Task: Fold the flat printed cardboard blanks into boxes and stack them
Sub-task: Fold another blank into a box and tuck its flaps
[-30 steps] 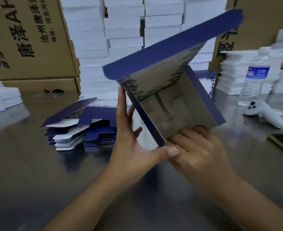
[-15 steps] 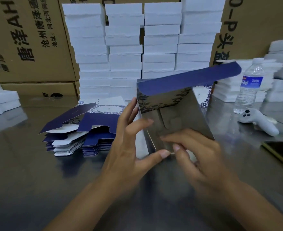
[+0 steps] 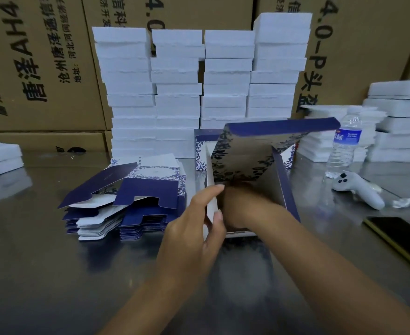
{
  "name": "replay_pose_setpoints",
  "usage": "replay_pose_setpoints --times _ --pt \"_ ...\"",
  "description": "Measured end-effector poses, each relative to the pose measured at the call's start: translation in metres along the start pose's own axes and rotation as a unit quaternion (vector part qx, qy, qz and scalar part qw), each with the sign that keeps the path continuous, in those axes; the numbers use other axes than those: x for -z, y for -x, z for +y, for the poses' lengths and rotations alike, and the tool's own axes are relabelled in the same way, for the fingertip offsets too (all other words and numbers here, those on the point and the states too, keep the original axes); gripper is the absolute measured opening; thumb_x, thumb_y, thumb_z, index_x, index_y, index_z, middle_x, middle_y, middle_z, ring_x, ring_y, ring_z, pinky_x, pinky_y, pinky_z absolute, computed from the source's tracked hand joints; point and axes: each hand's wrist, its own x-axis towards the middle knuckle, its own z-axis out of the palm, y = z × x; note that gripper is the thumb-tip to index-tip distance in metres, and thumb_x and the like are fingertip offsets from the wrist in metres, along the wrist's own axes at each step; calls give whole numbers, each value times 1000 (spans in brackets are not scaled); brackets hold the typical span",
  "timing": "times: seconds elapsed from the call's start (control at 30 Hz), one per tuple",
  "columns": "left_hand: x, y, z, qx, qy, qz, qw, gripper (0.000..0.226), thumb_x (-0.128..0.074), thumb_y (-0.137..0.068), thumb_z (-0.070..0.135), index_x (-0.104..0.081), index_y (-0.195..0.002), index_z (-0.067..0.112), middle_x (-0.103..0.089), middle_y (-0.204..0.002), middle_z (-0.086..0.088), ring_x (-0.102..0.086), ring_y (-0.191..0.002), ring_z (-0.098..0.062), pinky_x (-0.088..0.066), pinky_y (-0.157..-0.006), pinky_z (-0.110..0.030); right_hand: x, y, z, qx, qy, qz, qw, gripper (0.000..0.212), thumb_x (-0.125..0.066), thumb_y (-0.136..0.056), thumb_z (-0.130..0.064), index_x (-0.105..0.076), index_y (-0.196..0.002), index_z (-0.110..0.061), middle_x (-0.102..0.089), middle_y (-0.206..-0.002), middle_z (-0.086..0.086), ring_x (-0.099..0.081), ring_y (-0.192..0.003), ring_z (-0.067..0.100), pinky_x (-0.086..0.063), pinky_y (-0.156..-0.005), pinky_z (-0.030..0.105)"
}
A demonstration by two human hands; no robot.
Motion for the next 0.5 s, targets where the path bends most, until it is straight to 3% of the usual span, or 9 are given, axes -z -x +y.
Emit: replay_pose_setpoints --times 0.13,0.2,0.3,0.4,0.5 --pt "1 -1 -2 10 26 16 999 35 -46 -87 26 -44 -121 34 -29 -50 18 -35 -45 -1 -27 -46 -7 -9 -11 2 5 -6 -75 997 28 -40 -96 -20 -51 -118 -8 -55 -121 12 -51 -113 27 -40 -99 35" --pt "1 -2 -2 15 28 20 999 35 -46 -87 26 -44 -121 37 -27 -50 19 -35 -46 -2 -29 -46 -10 -8 -12 4 4 -21 -66 998 18 -41 -95 -21 -55 -101 -11 -59 -100 7 -54 -98 25 -43 -87 32" --pt "3 -3 -2 15 28 22 999 35 -46 -88 27 -43 -120 40 -26 -50 18 -34 -47 -4 -31 -46 -14 -5 -10 6 -20 -34 -26 999 10 -45 -93 -19 -49 -84 -15 -45 -73 -1 -49 -78 21 -40 -70 30" --pt "4 -3 -3 12 39 24 999 35 -47 -89 28 -42 -120 43 -42 -57 16 -39 -48 -4 -32 -47 -12 -7 -9 6 -25 -44 -33 998 14 -47 -92 -24 -44 -80 -16 -47 -77 0 -52 -82 22 -43 -73 30" --pt "3 -2 -1 1 56 20 998 42 -49 -89 30 -35 -125 47 -45 -65 11 -44 -50 -9 -35 -47 -13 -5 -5 7 -13 -47 -50 998 18 -47 -92 -26 -42 -76 -18 -47 -76 -1 -54 -86 23 -45 -78 30"
